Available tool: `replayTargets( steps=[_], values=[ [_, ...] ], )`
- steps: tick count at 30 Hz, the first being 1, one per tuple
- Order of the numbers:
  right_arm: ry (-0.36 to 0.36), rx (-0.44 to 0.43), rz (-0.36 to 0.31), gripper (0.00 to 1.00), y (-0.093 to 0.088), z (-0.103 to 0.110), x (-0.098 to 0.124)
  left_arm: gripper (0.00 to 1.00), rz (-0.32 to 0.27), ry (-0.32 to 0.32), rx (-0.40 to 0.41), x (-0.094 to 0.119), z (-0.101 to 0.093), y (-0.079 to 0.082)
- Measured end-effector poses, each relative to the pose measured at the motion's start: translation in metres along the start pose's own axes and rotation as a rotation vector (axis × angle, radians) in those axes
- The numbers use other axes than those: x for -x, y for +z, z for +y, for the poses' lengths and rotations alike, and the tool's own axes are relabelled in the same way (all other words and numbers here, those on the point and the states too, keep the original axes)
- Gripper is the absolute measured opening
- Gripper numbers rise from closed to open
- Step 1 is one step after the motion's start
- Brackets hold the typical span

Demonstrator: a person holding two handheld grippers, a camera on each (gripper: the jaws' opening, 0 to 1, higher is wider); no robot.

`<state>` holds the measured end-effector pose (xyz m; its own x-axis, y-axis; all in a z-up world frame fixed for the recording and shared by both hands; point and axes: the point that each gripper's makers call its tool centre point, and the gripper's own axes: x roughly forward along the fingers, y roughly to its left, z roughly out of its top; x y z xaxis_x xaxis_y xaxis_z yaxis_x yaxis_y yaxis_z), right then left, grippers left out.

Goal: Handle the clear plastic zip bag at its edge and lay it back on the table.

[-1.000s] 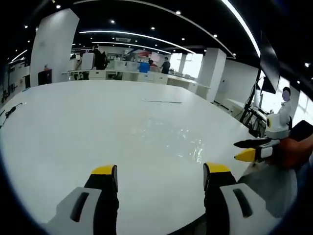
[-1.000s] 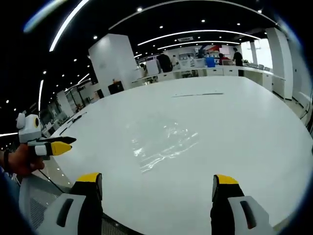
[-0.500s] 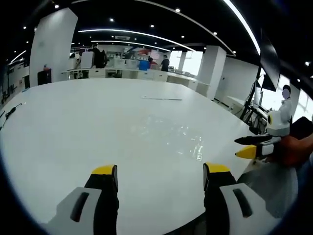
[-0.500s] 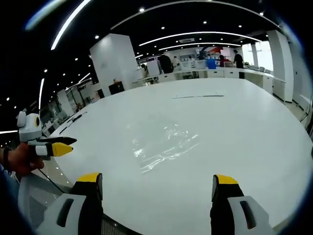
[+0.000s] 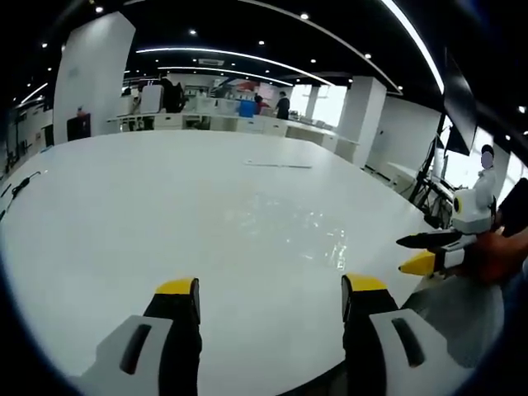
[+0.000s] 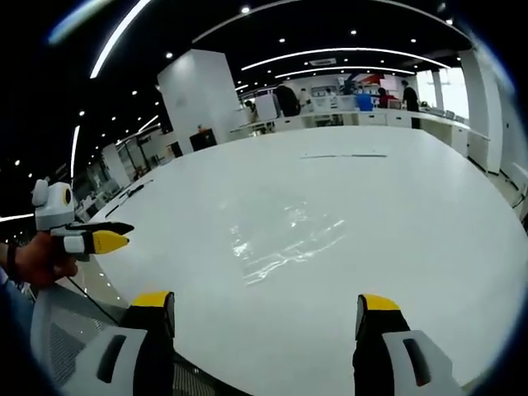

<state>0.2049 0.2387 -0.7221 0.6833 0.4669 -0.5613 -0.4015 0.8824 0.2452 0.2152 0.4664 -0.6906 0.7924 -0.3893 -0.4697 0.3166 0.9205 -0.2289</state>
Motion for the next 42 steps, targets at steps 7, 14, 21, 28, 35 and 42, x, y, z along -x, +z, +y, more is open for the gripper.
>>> replayTargets(
  steps=[7, 14, 21, 28, 35, 42],
  values=[
    [-0.001, -0.006, 0.002, 0.91, -0.0007, -0.0004, 0.0, 0.68, 0.011, -0.008, -0.012, -0.0014, -0.0015, -0.0022],
    [0.007, 0.0, 0.008, 0.91, -0.002, 0.0028, -0.0007, 0.69, 0.016, -0.009, -0.018, -0.0011, -0.0009, -0.0041],
    [0.002, -0.008, 0.003, 0.91, 0.0, 0.0029, 0.0006, 0.69, 0.017, -0.013, -0.02, -0.0018, -0.0023, -0.0041],
    [0.008, -0.007, 0.008, 0.91, -0.0014, 0.0027, -0.0004, 0.67, 0.02, -0.006, -0.03, -0.0017, -0.0018, -0.0045],
    [0.017, -0.006, 0.018, 0.9, -0.0051, 0.0026, -0.0032, 0.67, 0.018, -0.005, -0.033, -0.0018, -0.0026, -0.0046],
    [0.029, -0.006, 0.027, 0.89, -0.0065, 0.006, -0.0045, 0.67, 0.018, -0.013, -0.039, -0.0019, -0.0047, -0.004]
  ],
)
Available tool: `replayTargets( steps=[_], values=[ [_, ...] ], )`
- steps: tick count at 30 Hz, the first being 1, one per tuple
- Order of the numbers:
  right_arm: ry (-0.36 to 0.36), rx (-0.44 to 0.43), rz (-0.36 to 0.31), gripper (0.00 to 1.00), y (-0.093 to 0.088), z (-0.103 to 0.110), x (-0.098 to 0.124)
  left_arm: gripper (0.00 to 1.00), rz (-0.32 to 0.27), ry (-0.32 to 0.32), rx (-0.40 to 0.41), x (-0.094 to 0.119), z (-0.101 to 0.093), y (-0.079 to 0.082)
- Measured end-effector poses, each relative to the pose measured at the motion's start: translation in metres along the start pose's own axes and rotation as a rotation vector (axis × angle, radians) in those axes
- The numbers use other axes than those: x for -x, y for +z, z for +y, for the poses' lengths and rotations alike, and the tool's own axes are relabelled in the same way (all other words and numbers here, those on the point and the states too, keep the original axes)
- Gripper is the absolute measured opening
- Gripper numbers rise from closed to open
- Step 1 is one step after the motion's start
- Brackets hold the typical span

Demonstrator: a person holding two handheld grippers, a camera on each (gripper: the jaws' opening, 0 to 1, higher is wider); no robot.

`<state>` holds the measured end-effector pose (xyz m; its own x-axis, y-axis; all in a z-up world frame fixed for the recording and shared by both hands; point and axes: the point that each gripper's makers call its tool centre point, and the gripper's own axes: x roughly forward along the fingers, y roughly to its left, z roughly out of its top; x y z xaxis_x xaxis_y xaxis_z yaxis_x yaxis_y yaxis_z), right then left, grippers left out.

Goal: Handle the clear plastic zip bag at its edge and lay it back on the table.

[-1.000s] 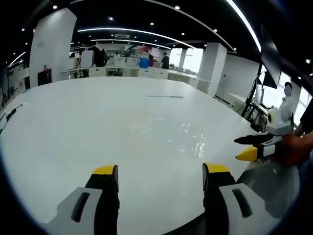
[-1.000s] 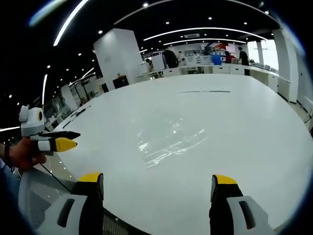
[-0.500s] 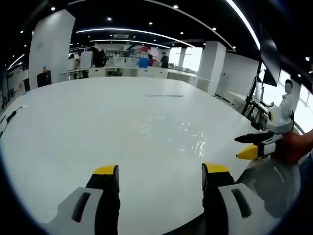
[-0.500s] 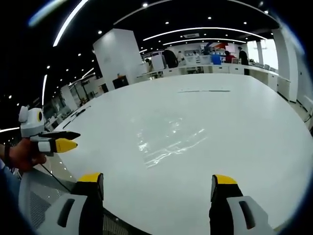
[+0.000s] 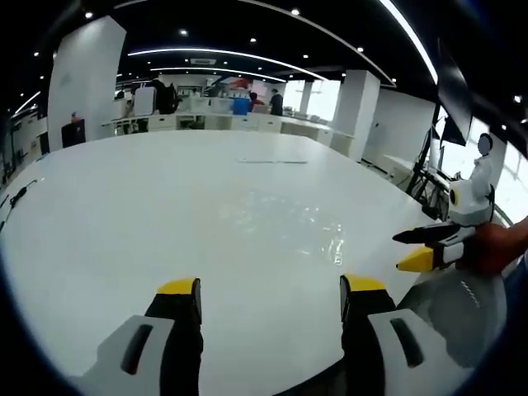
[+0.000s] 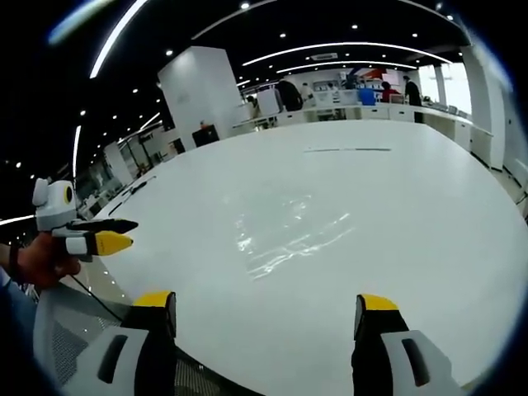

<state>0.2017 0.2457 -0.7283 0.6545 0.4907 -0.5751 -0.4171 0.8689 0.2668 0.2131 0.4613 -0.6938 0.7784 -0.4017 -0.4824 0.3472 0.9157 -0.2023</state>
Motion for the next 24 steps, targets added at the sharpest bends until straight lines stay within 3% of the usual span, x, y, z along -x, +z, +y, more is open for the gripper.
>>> replayTargets(
  steps=[7, 11, 24],
  values=[
    [0.03, 0.014, 0.054, 0.84, -0.007, 0.01, -0.004, 0.67, -0.004, -0.005, -0.011, 0.001, -0.002, 0.002],
    [0.048, 0.021, 0.053, 0.84, -0.003, 0.014, -0.006, 0.66, 0.0, -0.011, -0.015, 0.0, -0.002, 0.001],
    [0.105, 0.121, 0.034, 0.83, 0.038, 0.026, -0.042, 0.66, -0.009, -0.02, -0.025, 0.0, -0.004, 0.004]
  ],
)
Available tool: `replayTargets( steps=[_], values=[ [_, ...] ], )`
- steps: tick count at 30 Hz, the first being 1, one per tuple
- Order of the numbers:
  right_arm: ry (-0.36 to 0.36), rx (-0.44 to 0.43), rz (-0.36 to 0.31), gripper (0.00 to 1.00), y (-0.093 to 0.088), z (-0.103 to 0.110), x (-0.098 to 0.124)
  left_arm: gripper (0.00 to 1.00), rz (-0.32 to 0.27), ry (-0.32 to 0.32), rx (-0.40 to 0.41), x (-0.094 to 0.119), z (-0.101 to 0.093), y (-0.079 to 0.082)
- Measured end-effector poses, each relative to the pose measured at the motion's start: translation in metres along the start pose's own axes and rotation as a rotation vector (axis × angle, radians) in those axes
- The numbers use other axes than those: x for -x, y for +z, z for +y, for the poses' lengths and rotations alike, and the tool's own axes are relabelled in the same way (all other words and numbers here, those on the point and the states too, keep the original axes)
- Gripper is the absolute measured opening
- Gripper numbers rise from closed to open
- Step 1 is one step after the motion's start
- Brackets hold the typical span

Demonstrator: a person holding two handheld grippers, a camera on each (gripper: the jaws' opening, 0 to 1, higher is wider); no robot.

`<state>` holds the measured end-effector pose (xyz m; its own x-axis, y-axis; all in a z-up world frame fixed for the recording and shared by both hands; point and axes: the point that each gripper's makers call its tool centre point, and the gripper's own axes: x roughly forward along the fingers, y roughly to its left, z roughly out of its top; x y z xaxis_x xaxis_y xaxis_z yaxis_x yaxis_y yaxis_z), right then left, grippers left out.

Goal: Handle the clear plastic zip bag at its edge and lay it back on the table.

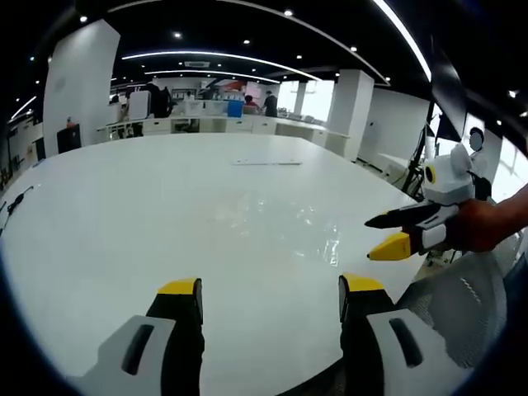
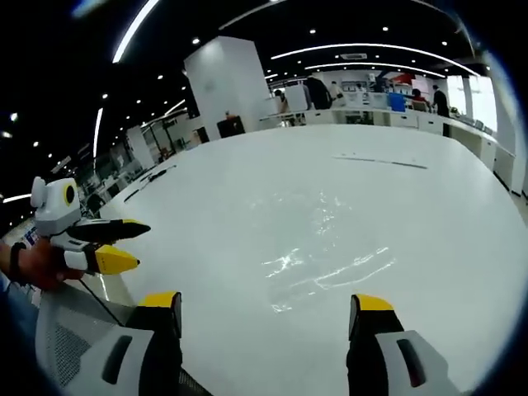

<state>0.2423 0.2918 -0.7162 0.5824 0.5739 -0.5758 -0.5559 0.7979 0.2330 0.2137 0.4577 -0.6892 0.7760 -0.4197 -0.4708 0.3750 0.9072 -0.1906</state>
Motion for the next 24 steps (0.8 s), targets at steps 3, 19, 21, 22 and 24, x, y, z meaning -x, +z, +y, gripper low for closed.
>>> replayTargets(
  steps=[3, 19, 21, 22, 24],
  values=[
    [0.014, 0.023, 0.002, 0.83, 0.009, 0.004, -0.007, 0.66, -0.003, 0.003, 0.003, 0.0, 0.0, 0.0],
    [0.059, 0.105, 0.031, 0.8, 0.037, 0.007, -0.048, 0.65, -0.01, 0.023, 0.031, 0.002, 0.006, 0.001],
    [0.057, 0.118, 0.034, 0.79, 0.039, 0.008, -0.051, 0.65, -0.014, 0.027, 0.035, 0.003, 0.007, 0.002],
    [0.058, 0.121, 0.038, 0.79, 0.04, 0.01, -0.053, 0.64, -0.016, 0.027, 0.036, 0.003, 0.007, 0.002],
    [0.059, 0.126, 0.04, 0.79, 0.042, 0.011, -0.056, 0.64, -0.017, 0.024, 0.034, 0.002, 0.006, 0.002]
  ],
)
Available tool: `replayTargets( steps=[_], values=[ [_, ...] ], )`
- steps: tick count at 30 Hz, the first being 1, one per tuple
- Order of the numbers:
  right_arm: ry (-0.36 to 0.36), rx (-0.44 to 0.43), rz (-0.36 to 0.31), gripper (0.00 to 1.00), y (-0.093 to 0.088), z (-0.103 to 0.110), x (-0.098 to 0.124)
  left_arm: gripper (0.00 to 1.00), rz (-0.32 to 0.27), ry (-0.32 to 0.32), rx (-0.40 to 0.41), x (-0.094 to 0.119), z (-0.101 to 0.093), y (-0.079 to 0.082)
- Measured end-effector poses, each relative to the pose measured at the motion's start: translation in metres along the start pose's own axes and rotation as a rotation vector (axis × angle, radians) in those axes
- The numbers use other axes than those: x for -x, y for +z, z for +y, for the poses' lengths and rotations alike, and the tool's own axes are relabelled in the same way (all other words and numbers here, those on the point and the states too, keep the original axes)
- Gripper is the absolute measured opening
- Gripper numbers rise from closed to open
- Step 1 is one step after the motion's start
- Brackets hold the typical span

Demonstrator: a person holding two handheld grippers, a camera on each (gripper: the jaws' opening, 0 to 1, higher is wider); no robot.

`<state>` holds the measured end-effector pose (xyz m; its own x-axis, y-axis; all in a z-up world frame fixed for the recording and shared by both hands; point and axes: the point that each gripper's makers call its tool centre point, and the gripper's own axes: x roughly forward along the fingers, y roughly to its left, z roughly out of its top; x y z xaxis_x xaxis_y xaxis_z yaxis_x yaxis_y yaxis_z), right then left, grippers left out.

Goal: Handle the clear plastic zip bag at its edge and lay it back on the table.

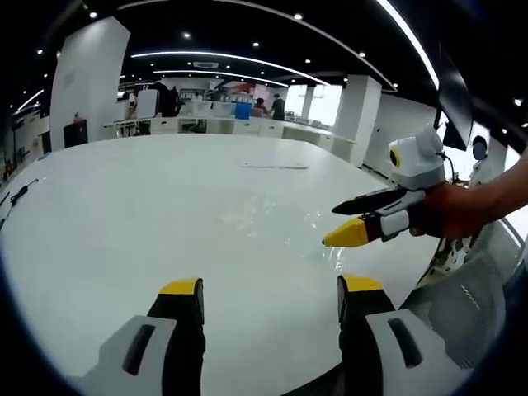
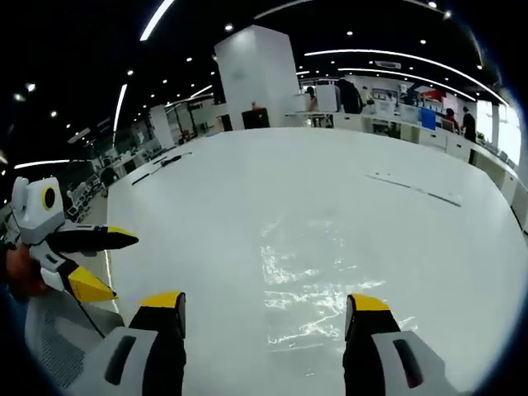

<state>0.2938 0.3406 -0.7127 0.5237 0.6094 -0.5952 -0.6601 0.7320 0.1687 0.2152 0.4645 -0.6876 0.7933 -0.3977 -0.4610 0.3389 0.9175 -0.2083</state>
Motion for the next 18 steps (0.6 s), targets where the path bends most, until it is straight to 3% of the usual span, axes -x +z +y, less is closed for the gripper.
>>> replayTargets(
  steps=[10, 18],
  values=[
    [0.002, 0.03, 0.03, 0.77, 0.012, -0.001, -0.025, 0.64, 0.015, -0.014, -0.014, -0.001, -0.003, -0.001],
    [0.024, 0.046, 0.04, 0.75, 0.029, 0.002, -0.06, 0.64, 0.017, -0.004, -0.004, -0.002, -0.002, -0.002]
  ],
)
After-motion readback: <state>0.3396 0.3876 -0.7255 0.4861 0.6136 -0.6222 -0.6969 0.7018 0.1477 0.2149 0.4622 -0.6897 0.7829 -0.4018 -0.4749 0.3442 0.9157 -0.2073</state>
